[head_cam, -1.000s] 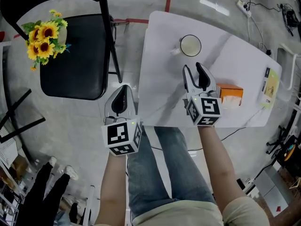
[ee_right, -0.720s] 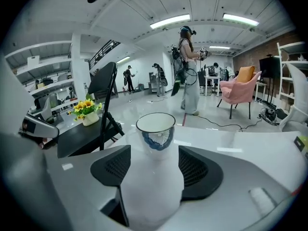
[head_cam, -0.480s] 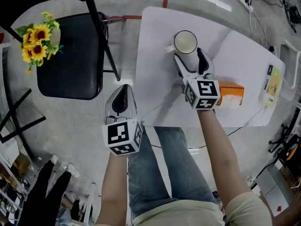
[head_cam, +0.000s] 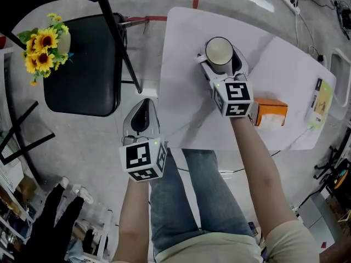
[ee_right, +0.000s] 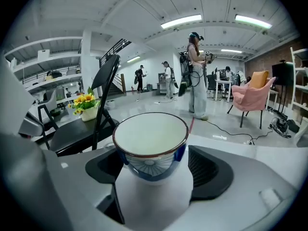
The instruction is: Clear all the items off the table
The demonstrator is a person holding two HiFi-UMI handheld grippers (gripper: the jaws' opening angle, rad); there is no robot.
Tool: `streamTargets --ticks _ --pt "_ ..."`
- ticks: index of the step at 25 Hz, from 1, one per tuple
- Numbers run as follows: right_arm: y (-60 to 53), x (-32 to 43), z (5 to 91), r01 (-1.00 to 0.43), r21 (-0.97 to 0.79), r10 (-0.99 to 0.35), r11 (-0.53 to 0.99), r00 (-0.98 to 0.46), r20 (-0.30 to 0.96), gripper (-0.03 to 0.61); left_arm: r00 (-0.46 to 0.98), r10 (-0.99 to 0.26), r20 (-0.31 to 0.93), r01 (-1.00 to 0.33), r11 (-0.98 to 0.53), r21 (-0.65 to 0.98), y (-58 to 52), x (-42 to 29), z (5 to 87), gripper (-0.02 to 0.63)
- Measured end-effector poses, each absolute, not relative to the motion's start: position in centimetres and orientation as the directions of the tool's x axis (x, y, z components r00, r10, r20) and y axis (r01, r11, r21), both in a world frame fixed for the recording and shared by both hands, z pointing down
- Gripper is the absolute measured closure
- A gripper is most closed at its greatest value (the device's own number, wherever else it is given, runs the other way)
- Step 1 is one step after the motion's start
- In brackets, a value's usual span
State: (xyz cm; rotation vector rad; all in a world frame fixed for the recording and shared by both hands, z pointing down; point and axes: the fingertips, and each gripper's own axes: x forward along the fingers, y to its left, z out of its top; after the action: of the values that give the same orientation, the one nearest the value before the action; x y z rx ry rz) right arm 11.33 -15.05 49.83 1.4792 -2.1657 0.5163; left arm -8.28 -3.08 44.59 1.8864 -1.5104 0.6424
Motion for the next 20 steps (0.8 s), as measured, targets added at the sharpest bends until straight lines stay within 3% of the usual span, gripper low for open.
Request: streamTargets --ticks 11,20 --pt "-16.3 10.3 49.7 -0.919 0.002 -0.773 0.395 -0.331 0.542 0.183 0.227 -0.662 0.715 -0.974 -0.14 0.179 -3.2 -8.5 45.0 0.604" --pt "-16.2 10.6 49.7 -0.943 -0.002 -0.785 0.332 -0.277 0.554 0.187 0.236 -0.663 0.71 -0.972 -0.146 0.186 -3.1 -9.1 44.6 0.604"
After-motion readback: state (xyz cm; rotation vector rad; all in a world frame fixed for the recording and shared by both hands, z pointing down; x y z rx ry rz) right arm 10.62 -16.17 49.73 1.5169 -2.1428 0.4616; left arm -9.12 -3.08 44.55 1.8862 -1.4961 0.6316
